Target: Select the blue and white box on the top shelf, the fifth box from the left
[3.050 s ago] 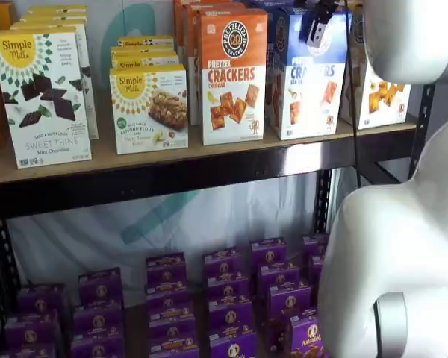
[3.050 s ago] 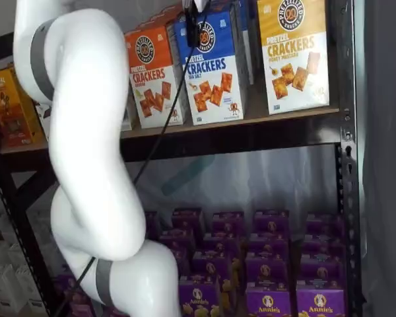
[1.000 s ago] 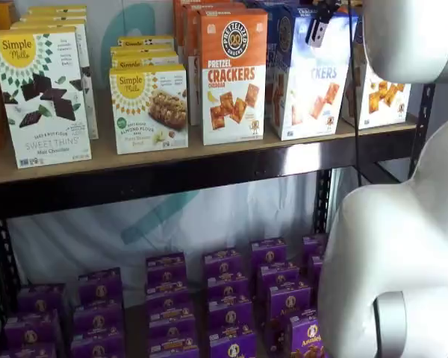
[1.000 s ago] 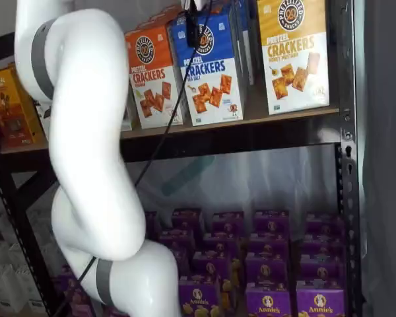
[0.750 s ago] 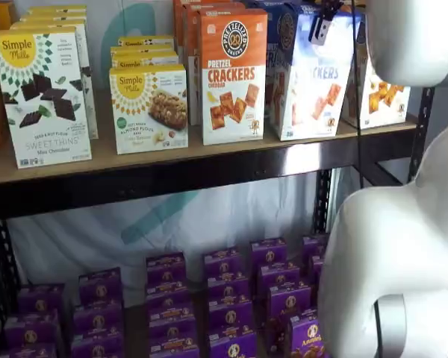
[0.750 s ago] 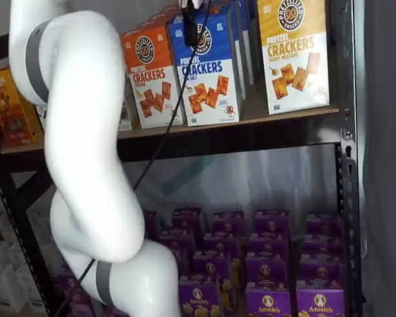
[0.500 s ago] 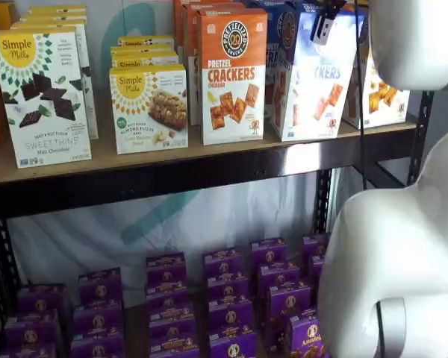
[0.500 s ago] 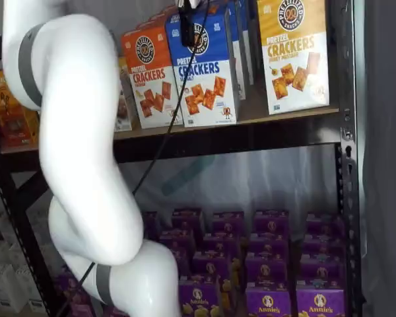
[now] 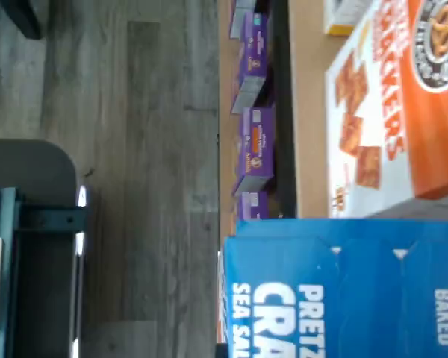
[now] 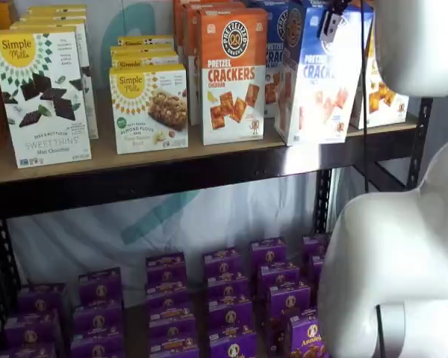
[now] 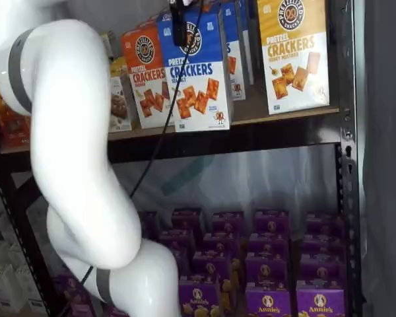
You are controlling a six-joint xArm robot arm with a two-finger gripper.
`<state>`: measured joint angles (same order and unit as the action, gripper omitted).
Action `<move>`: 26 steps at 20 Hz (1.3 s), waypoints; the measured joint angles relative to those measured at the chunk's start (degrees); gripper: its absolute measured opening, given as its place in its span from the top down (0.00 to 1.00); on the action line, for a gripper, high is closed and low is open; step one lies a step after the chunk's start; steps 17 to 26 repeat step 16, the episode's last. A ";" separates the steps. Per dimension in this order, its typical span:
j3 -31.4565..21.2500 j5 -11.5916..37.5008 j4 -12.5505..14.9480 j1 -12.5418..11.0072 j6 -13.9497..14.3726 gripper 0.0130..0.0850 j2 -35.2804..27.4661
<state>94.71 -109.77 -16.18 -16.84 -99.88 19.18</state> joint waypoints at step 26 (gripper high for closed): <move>-10.42 -2.84 2.10 -2.98 -3.58 0.39 11.36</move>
